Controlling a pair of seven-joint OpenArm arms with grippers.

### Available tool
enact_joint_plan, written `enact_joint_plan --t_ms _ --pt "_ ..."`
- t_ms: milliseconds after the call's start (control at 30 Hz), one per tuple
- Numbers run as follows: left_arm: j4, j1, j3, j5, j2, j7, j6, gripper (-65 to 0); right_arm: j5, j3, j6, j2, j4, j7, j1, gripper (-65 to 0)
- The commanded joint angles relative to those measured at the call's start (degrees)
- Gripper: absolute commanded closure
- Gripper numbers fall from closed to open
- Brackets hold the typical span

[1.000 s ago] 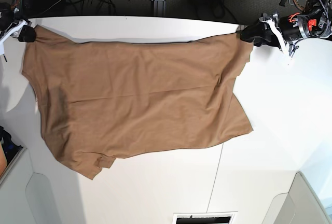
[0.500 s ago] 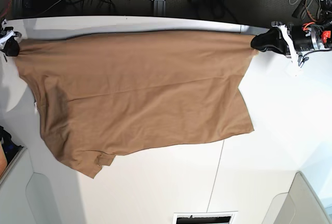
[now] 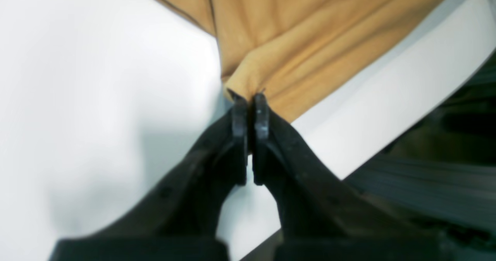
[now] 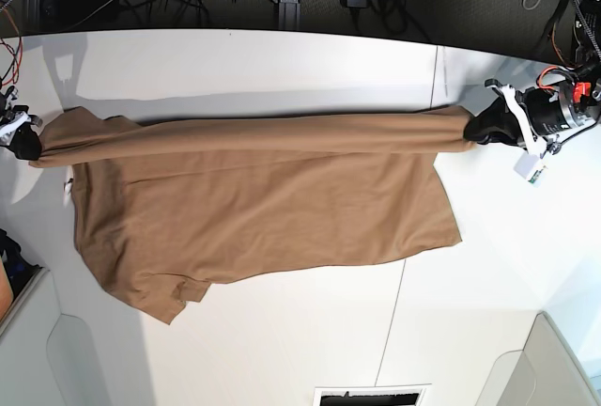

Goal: Layout the t-shirt on the table in an organized manner, then fold the t-shirt properly
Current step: 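Grasp the shirt edge with both grippers and stretch it taut, then fold the held shirt edge over the shirt body with both grippers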

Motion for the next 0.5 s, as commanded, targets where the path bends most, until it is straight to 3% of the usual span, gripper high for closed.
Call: enact_joint_plan --t_ms 0,133,333,400,433,467 --pt "0.6 -1.3 0.4 1.2 -0.9 -1.7 -0.3 0.0 0.2 -0.5 0.0 1.5 0.2 1.6 1.9 0.0" --pt "0.3 -3.1 3.3 6.2 -0.6 -4.3 -0.3 0.0 -1.7 -4.6 0.0 1.4 -1.8 2.8 6.3 0.0" --pt "-6.1 -6.2 4.0 7.8 0.7 -6.3 -0.3 0.0 -5.7 -9.7 0.0 1.4 -4.7 3.1 10.4 0.0" --pt "-8.6 -7.2 4.0 7.8 1.4 -6.3 -0.3 -9.8 -6.2 -10.6 0.0 1.3 -4.9 3.0 11.0 0.0" --pt "-9.4 -7.5 4.0 7.8 1.7 -6.5 -0.3 -16.4 -6.2 -10.7 -0.1 1.3 -4.9 3.0 11.0 -3.4" --pt "-9.9 -7.6 4.0 7.8 1.9 -6.7 -0.3 -22.4 -6.2 -10.6 -0.3 1.4 -4.9 3.1 11.0 -10.8"
